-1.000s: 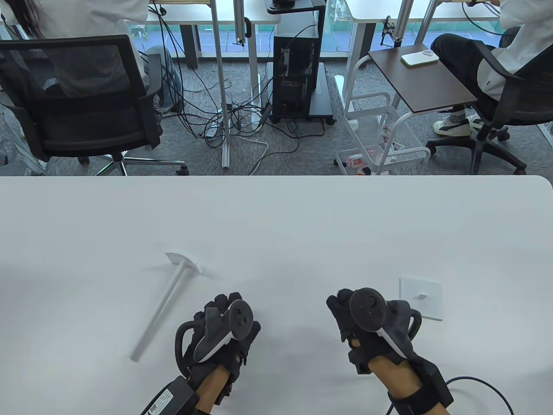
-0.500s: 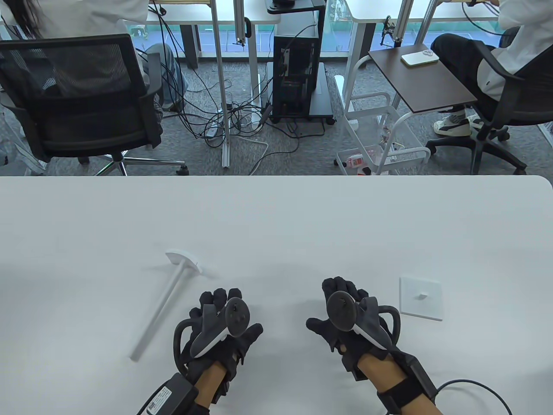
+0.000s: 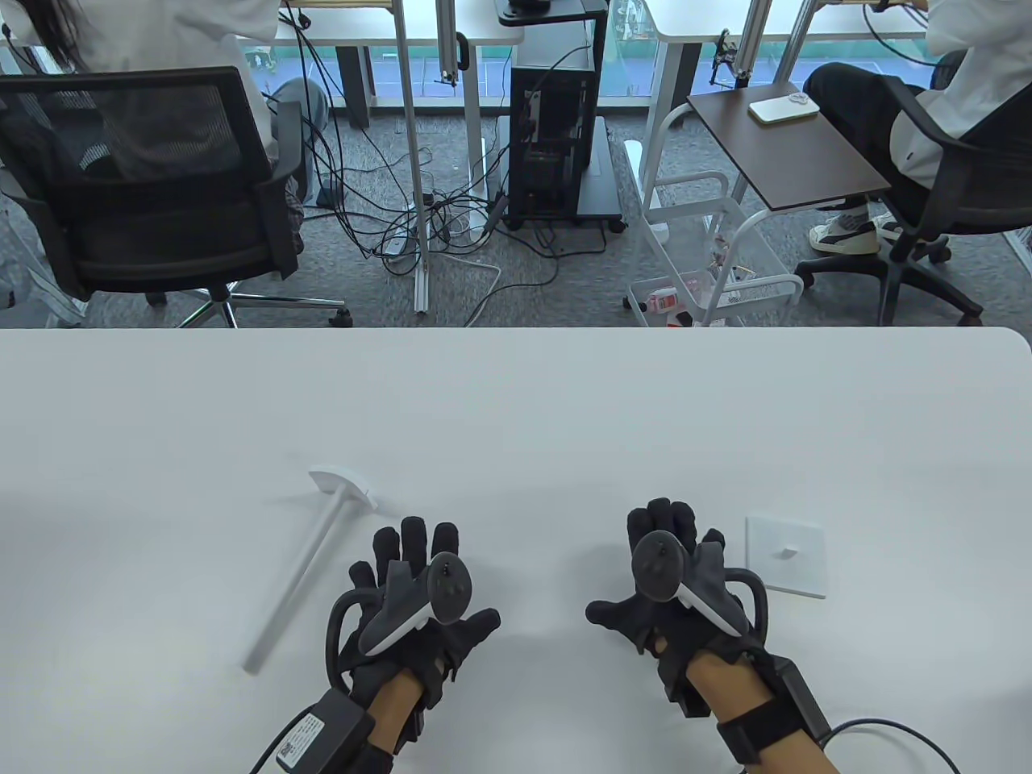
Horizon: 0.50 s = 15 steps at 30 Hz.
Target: Separate headphone stand from headphone stand base
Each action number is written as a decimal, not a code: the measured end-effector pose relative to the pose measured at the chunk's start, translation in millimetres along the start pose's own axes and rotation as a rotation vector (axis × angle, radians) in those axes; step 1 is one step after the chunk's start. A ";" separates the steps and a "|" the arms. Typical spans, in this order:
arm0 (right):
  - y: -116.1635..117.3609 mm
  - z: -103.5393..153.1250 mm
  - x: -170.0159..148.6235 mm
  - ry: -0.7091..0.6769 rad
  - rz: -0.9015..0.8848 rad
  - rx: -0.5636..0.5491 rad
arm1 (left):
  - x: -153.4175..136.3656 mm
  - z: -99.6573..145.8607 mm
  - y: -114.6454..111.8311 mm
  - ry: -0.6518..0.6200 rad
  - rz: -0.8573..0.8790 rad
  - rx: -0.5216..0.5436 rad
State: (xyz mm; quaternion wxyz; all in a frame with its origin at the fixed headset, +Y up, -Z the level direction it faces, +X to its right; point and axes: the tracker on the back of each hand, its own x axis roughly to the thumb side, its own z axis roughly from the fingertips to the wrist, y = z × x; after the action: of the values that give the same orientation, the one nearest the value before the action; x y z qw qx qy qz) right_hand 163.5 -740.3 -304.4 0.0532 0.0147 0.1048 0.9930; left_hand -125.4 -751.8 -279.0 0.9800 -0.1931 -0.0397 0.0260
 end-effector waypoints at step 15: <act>1.8 -3.9 -5.5 0.014 -0.015 0.042 | -1.3 -3.1 -2.6 0.011 -0.001 -0.007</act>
State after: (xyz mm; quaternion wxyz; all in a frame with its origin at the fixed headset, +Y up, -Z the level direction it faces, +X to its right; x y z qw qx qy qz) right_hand 168.6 -743.4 -308.0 0.0595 0.0081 0.1263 0.9902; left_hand -126.3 -755.4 -281.0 0.9796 -0.1966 -0.0343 0.0242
